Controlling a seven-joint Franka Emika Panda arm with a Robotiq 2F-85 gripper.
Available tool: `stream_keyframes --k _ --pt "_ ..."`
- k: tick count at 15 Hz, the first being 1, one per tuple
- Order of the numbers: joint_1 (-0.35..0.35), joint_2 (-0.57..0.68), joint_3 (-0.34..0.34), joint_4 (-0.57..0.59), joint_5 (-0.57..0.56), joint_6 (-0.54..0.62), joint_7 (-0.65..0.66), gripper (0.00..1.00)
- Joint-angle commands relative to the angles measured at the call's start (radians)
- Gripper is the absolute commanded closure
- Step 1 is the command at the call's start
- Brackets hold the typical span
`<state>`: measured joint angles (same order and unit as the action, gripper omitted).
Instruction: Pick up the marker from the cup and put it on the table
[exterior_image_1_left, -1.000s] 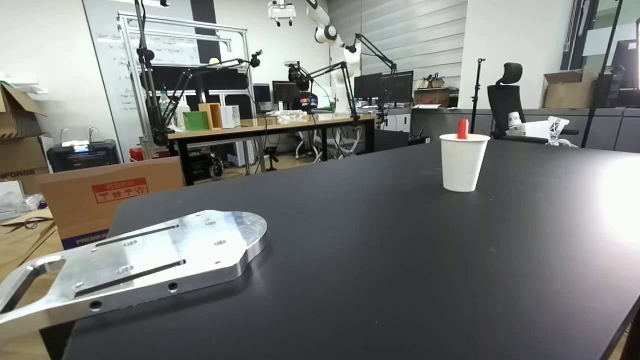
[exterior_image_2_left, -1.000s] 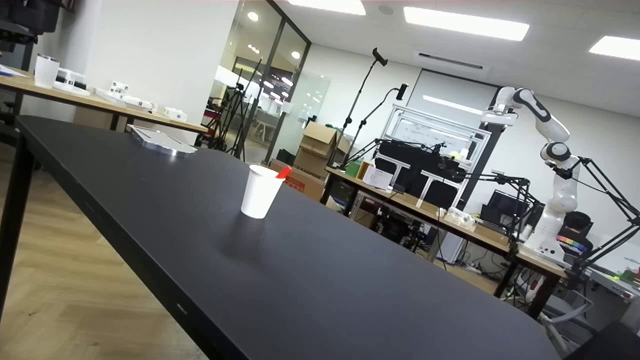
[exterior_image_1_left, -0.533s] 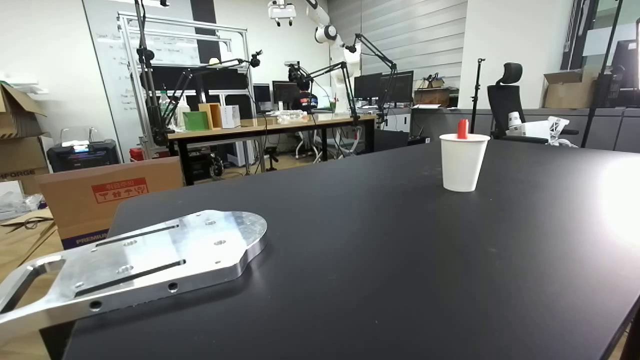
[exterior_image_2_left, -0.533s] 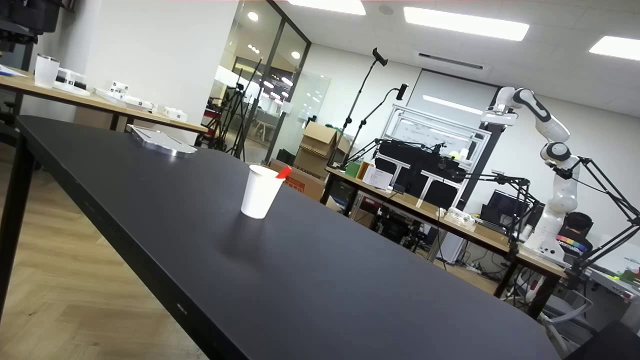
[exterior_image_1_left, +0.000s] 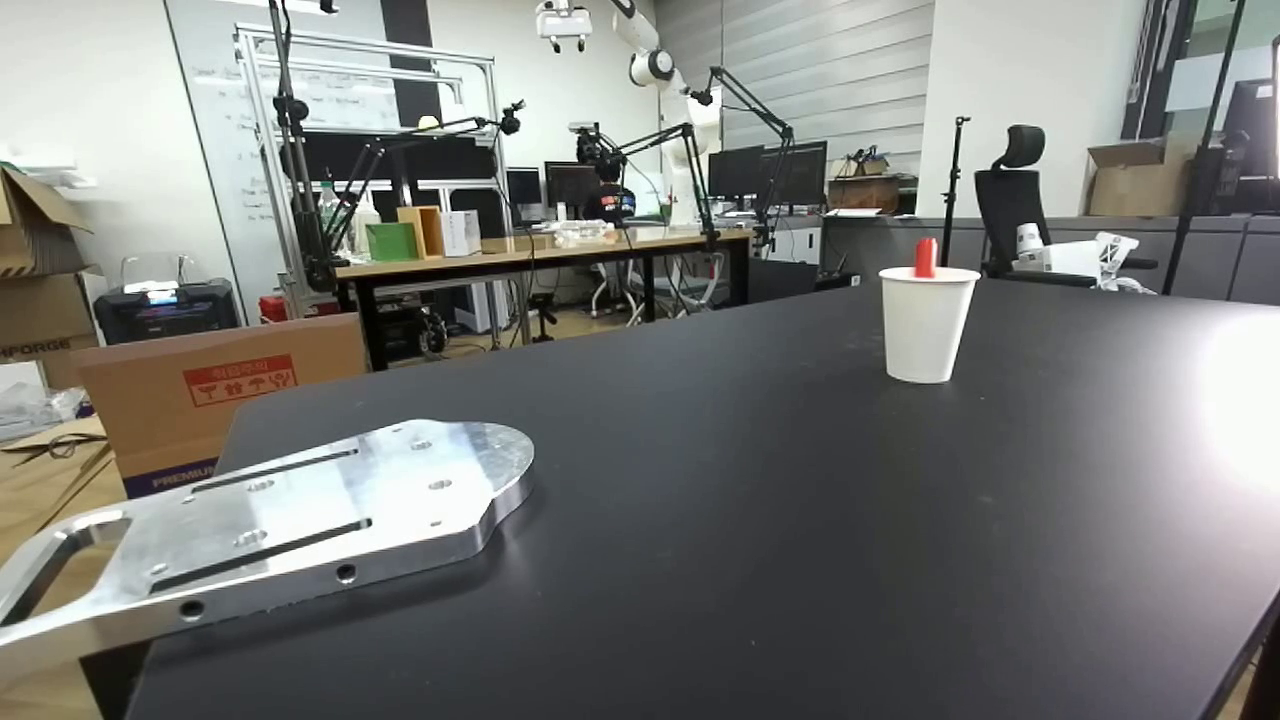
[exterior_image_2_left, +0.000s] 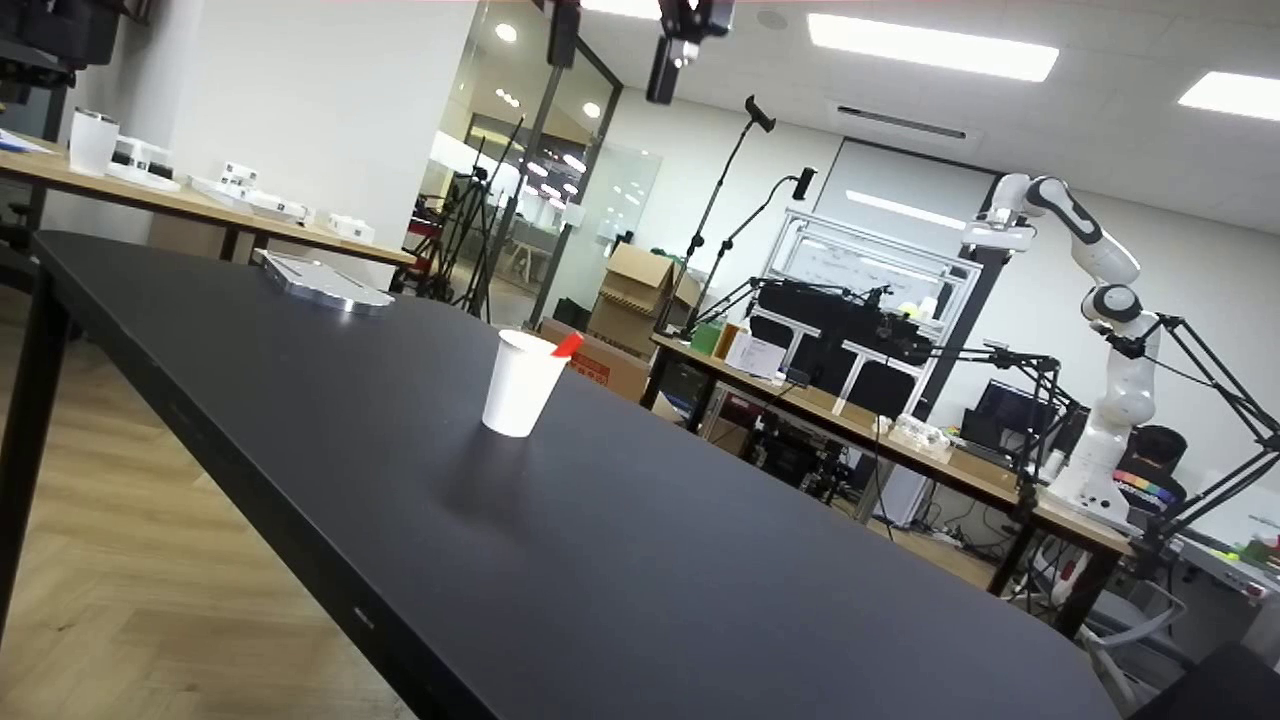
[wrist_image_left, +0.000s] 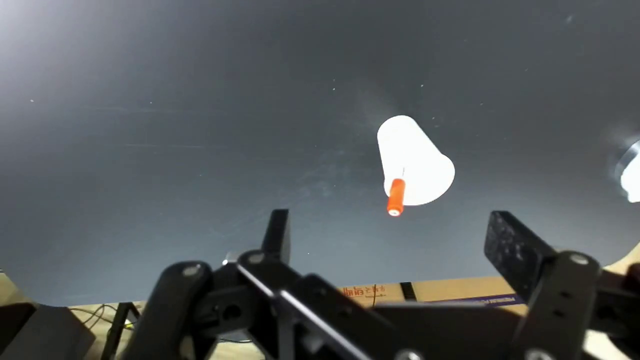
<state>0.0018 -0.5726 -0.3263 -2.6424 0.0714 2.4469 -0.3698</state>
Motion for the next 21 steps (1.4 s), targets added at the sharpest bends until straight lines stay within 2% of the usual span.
stream_keyframes --k 1,3,6,7,10,12,15,18,20,21 --pt "0.104 0.258 -0.077 0.134 0.117 0.111 -0.010 0.00" --pt "0.169 0.384 -0.114 0.220 0.232 0.118 -0.030 0.00" --pt "0.224 0.572 -0.141 0.384 0.414 0.050 -0.074 0.00" --pt "0.134 0.637 -0.047 0.444 0.479 0.016 -0.087 0.00" --pt "0.021 0.792 0.064 0.607 0.541 -0.052 -0.026 0.00" --pt "-0.043 0.876 0.124 0.697 0.544 -0.068 0.072 0.00" --pt "-0.108 0.978 0.174 0.843 0.488 -0.132 0.218 0.00" --pt "-0.126 1.054 0.197 0.977 0.409 -0.241 0.380 0.00" --pt "-0.137 1.083 0.225 1.044 0.381 -0.345 0.416 0.00" --pt "-0.157 1.085 0.254 1.064 0.408 -0.399 0.380 0.00"
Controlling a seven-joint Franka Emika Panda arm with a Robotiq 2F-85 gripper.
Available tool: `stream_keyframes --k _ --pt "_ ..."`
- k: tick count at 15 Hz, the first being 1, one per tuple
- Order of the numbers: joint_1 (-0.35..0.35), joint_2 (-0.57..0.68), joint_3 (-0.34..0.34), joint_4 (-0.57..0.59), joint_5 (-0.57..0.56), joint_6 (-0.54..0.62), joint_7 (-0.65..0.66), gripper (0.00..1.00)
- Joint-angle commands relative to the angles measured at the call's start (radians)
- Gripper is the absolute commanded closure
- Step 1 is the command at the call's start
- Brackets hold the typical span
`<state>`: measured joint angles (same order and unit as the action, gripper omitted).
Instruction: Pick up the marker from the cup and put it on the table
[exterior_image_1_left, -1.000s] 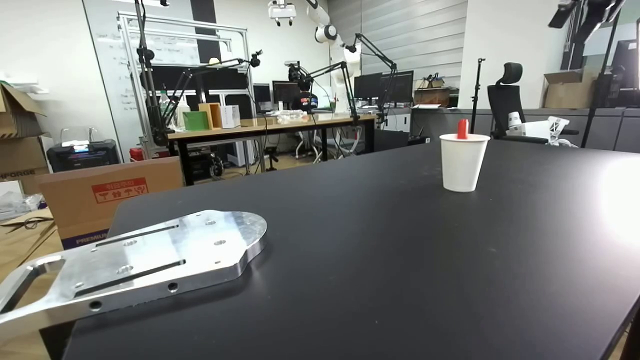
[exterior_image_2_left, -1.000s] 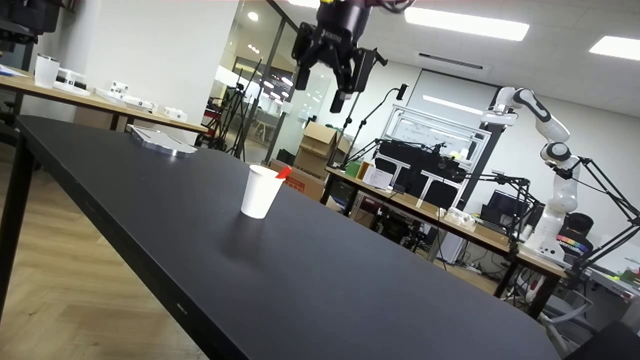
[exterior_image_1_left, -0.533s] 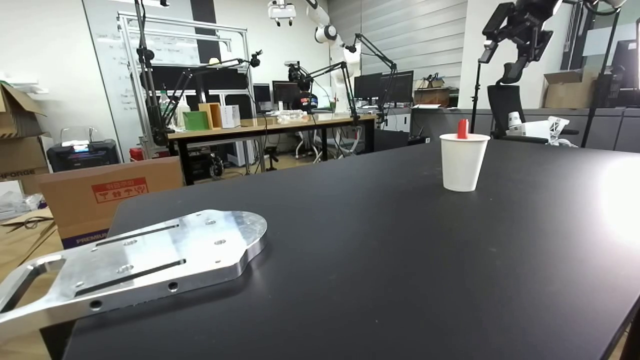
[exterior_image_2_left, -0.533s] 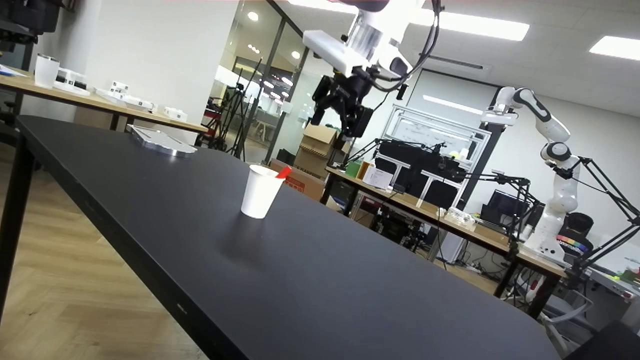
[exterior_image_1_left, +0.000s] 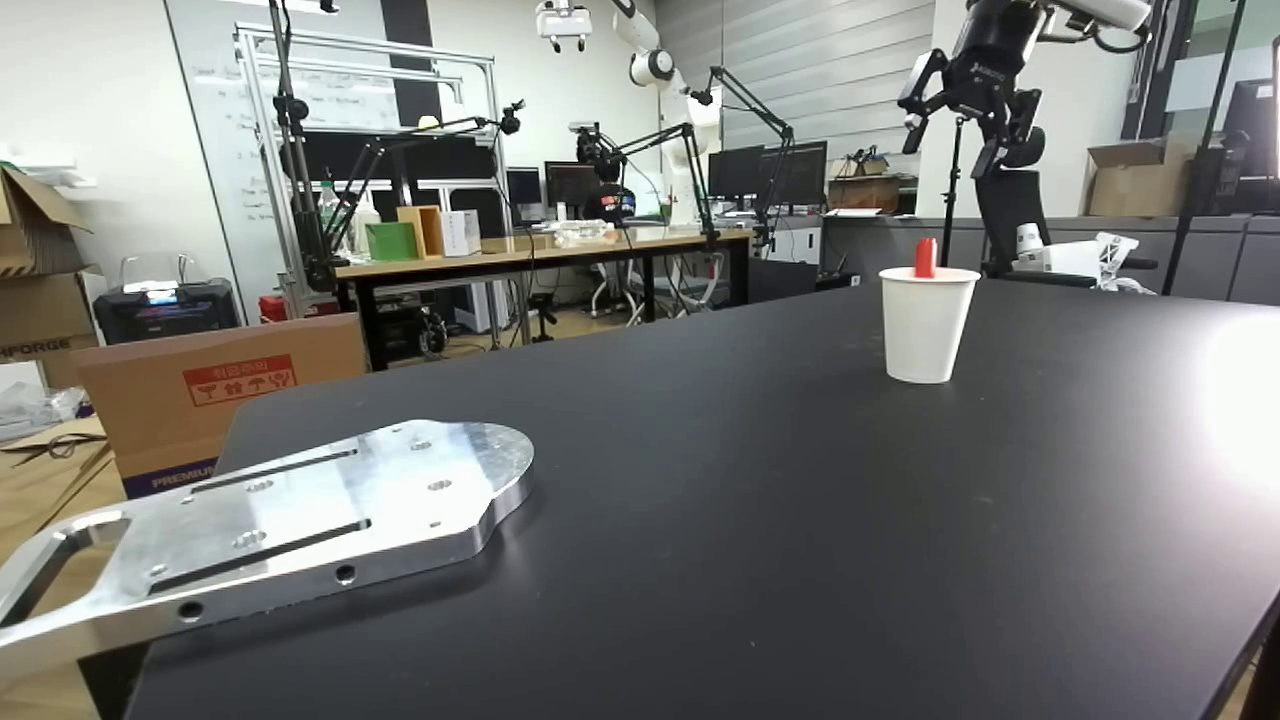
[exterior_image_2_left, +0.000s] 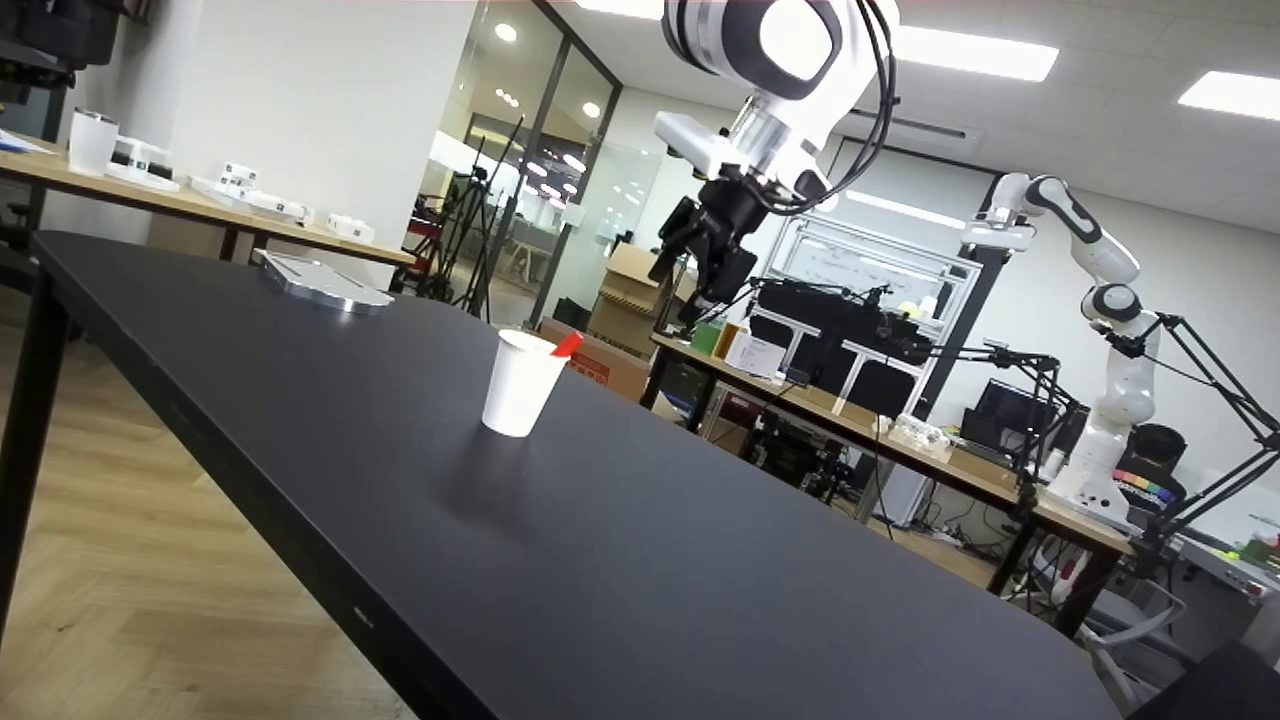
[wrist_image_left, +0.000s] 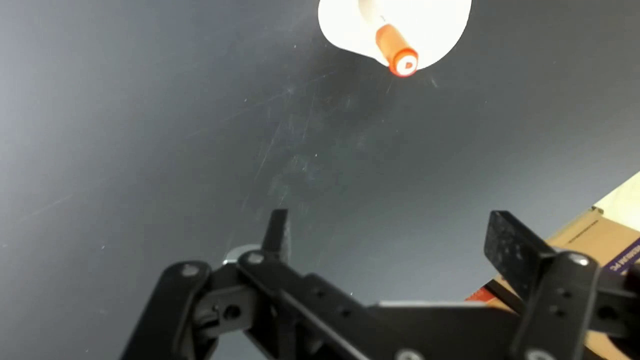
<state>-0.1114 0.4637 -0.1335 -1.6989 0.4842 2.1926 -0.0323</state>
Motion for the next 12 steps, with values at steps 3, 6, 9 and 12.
stream_keyframes --k 3,6,9,12 --pt "-0.041 0.028 0.069 0.074 -0.015 -0.100 0.018 0.00" --pt "-0.047 0.031 0.073 0.082 -0.014 -0.110 0.017 0.00" --pt "-0.050 0.031 0.072 0.082 -0.013 -0.111 0.017 0.00" --pt "-0.050 0.031 0.073 0.082 -0.013 -0.112 0.017 0.00"
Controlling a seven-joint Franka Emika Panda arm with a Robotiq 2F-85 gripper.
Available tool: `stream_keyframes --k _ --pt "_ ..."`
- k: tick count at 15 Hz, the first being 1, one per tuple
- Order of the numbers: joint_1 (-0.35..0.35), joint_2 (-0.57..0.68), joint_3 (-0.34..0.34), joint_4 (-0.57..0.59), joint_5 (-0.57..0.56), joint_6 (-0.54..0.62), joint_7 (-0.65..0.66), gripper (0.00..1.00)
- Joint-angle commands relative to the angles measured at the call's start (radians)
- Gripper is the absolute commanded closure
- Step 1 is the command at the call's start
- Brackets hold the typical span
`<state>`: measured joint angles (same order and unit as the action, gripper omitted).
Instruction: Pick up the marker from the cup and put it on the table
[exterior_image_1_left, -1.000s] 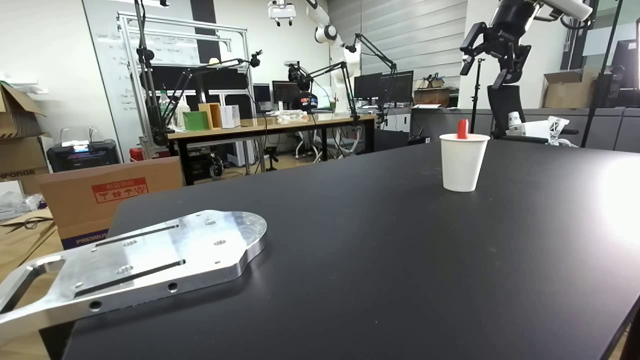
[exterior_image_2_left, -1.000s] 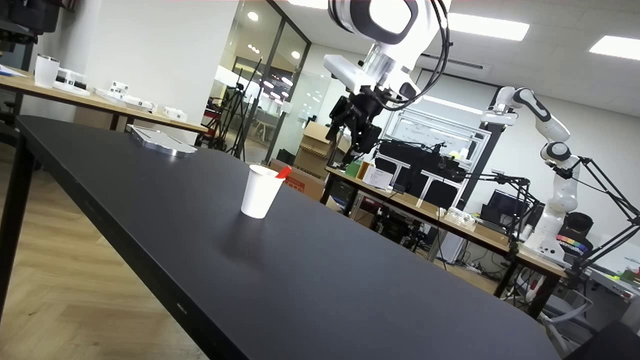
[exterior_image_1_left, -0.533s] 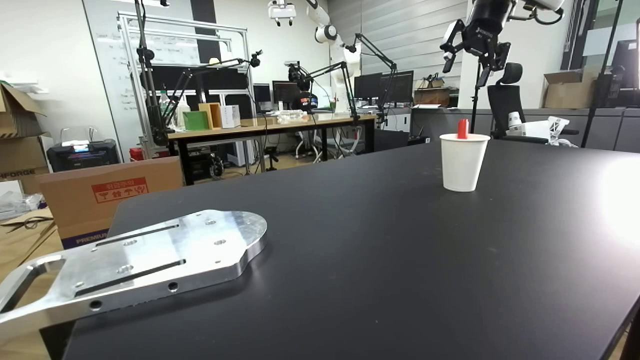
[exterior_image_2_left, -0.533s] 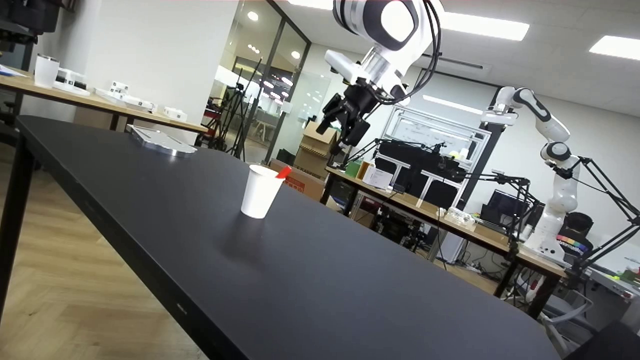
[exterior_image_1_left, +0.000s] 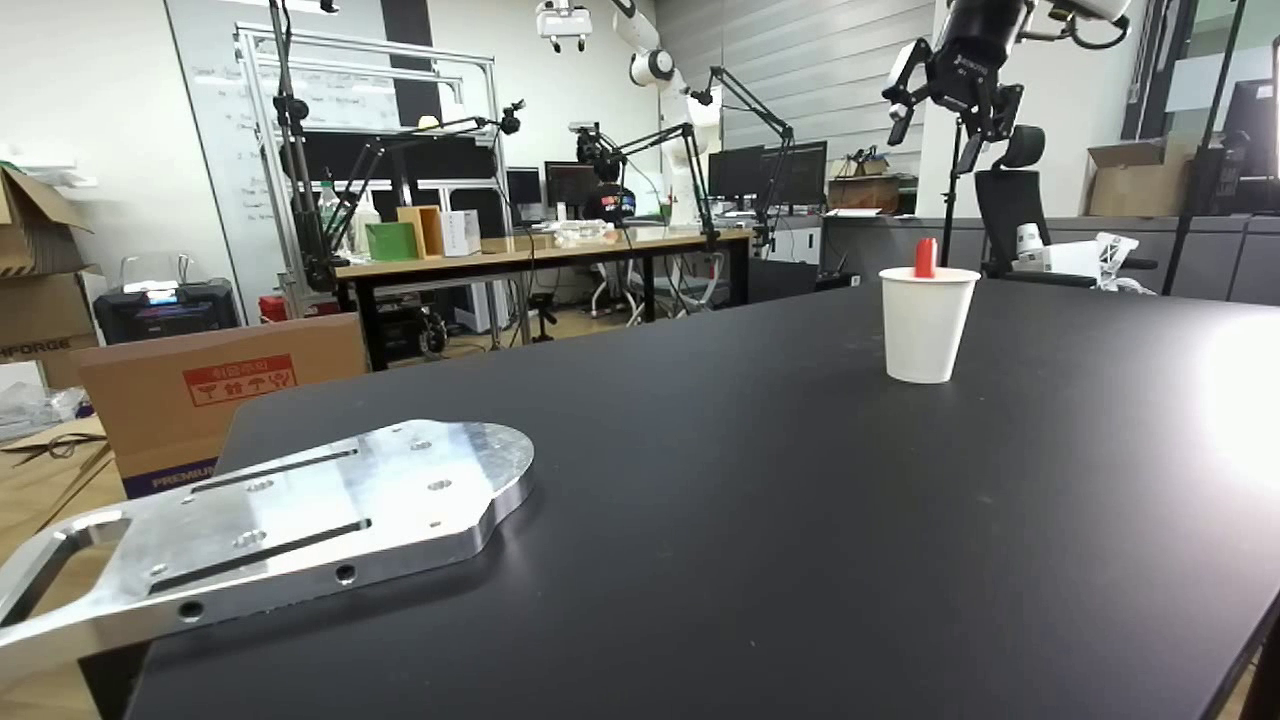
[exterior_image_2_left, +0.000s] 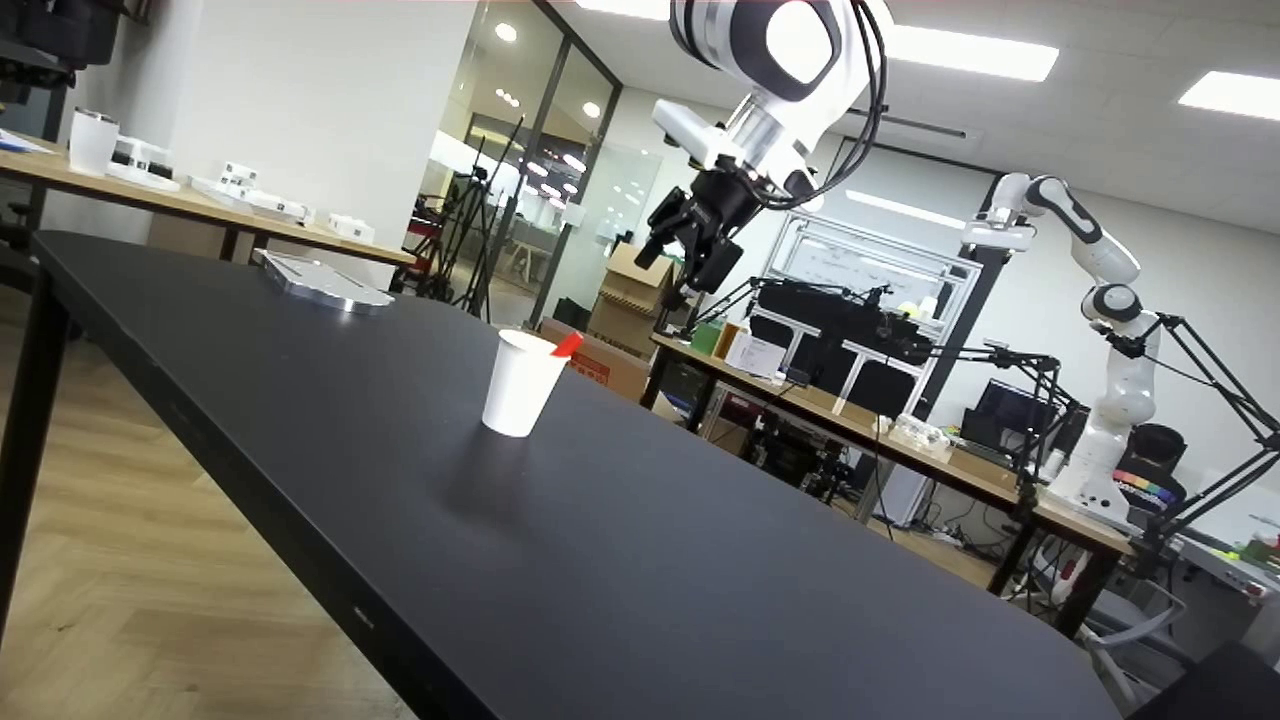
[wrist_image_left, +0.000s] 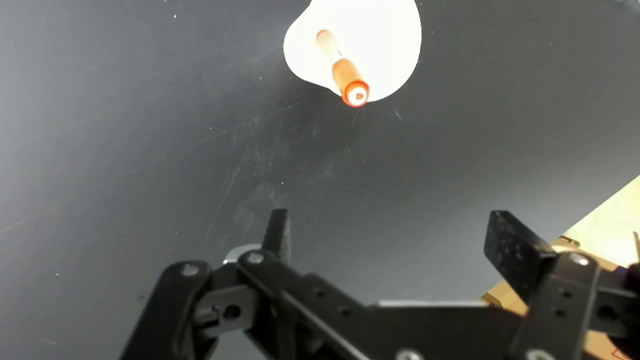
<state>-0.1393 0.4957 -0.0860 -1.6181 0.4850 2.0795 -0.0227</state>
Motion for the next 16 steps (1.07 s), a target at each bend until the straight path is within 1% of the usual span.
stream_keyframes --k 1,2,5,10,16 --pt "-0.019 0.008 0.025 0.011 -0.019 -0.002 0.011 0.00" --pt "-0.019 0.020 0.029 0.024 -0.020 -0.016 0.018 0.00" --pt "-0.013 0.055 0.036 0.045 -0.020 -0.008 0.047 0.00" --pt "-0.011 0.105 0.050 0.052 -0.018 0.024 0.055 0.00" --pt "-0.006 0.137 0.059 0.054 -0.016 0.020 0.106 0.00"
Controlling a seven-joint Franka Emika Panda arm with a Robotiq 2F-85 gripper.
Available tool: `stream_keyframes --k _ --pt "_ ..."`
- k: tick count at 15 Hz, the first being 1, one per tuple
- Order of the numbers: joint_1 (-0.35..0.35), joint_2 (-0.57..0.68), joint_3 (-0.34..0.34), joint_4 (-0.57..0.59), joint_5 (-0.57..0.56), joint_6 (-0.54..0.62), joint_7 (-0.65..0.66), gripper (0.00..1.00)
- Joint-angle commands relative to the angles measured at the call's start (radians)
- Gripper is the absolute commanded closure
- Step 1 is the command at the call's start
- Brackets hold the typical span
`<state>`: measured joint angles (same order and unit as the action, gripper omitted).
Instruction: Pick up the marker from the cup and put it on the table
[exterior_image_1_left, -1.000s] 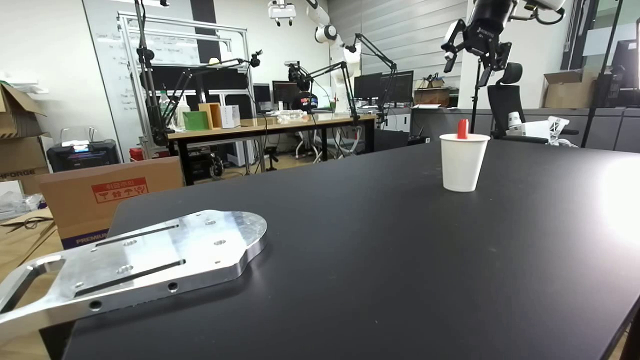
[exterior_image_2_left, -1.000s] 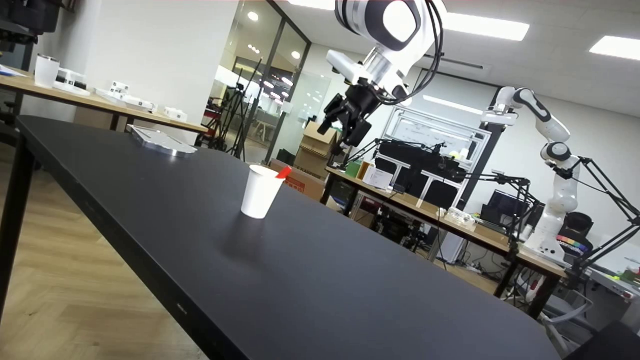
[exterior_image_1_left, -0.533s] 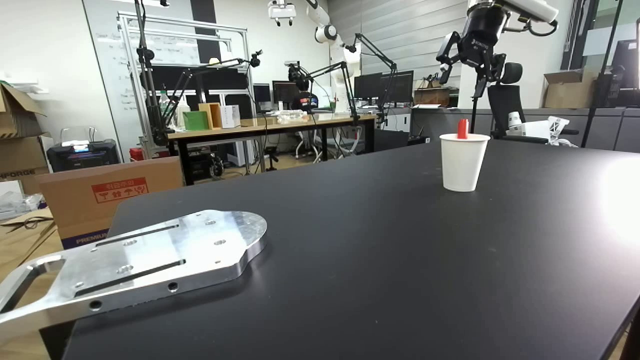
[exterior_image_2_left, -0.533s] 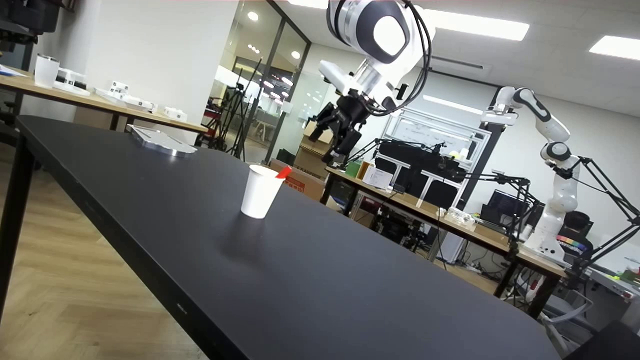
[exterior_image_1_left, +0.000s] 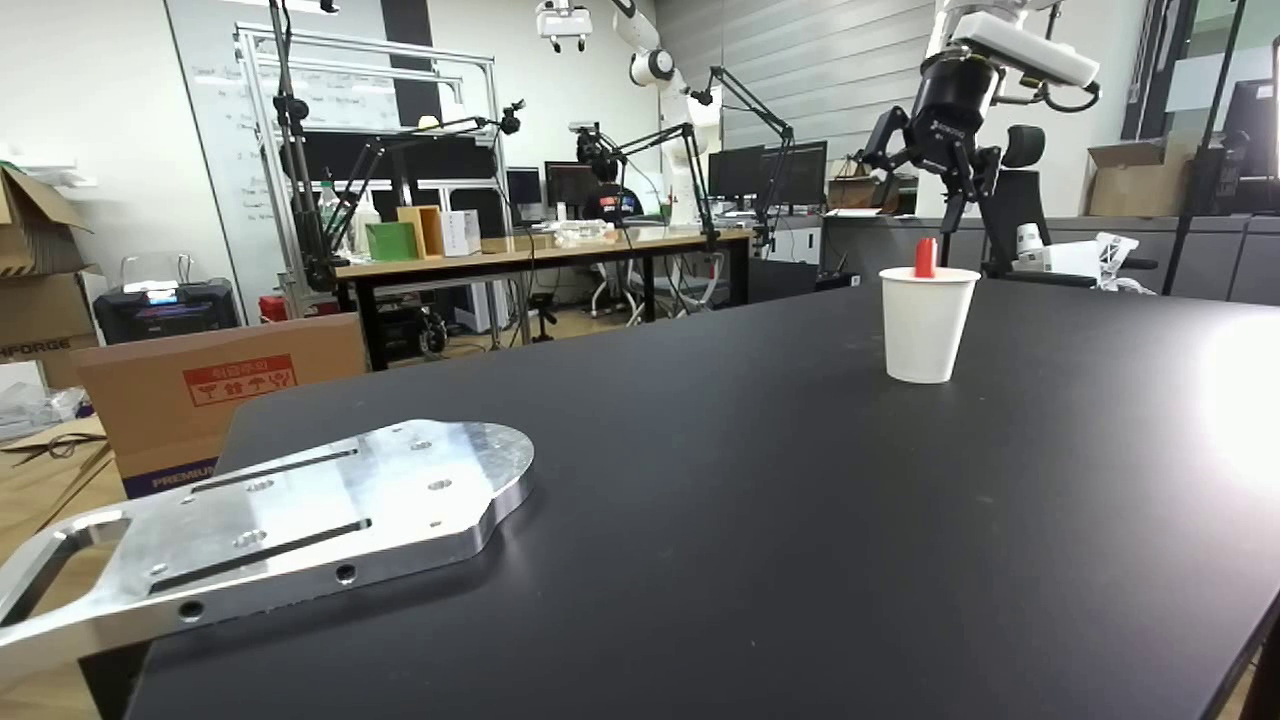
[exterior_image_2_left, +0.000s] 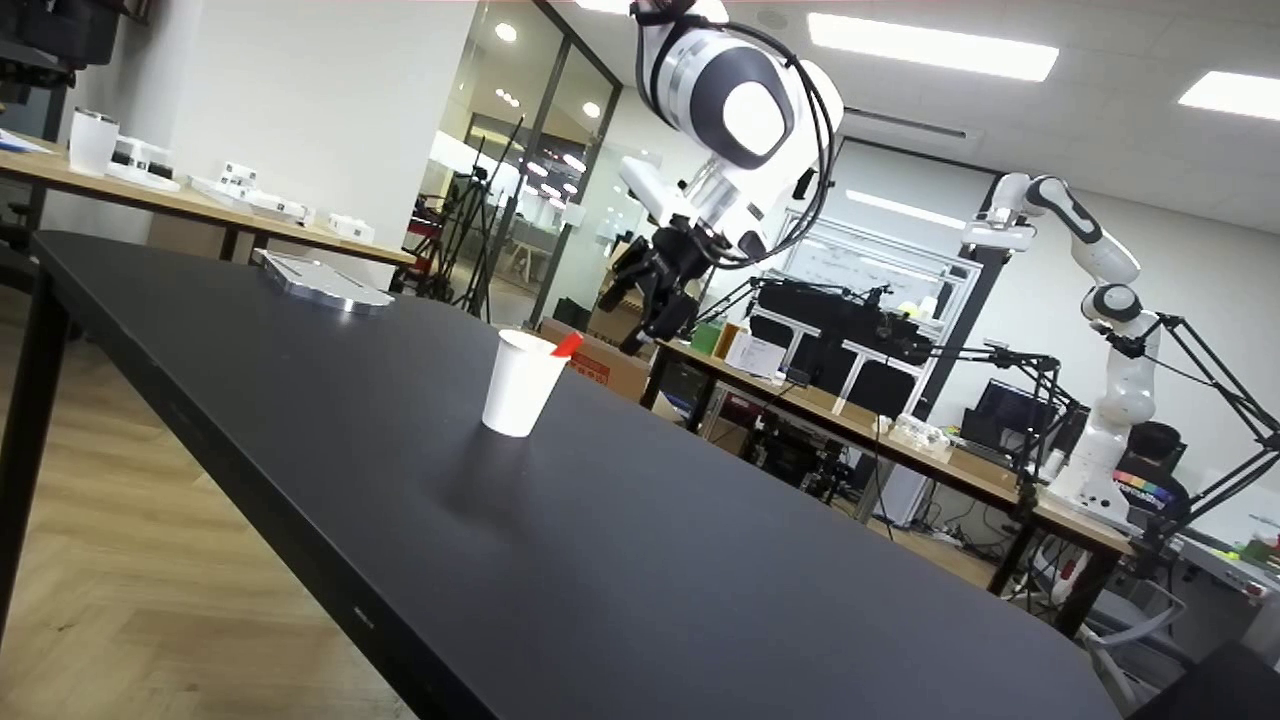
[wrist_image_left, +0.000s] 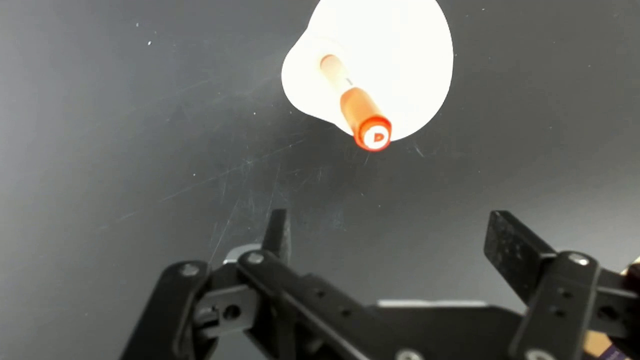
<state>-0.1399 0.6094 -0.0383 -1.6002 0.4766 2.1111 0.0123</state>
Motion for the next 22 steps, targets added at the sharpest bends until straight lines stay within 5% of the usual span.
stream_keyframes --k 1,22 --pt "-0.006 0.025 0.013 0.034 -0.007 -0.011 0.078 0.00" --pt "0.006 0.061 0.018 0.045 -0.022 -0.089 0.160 0.00"
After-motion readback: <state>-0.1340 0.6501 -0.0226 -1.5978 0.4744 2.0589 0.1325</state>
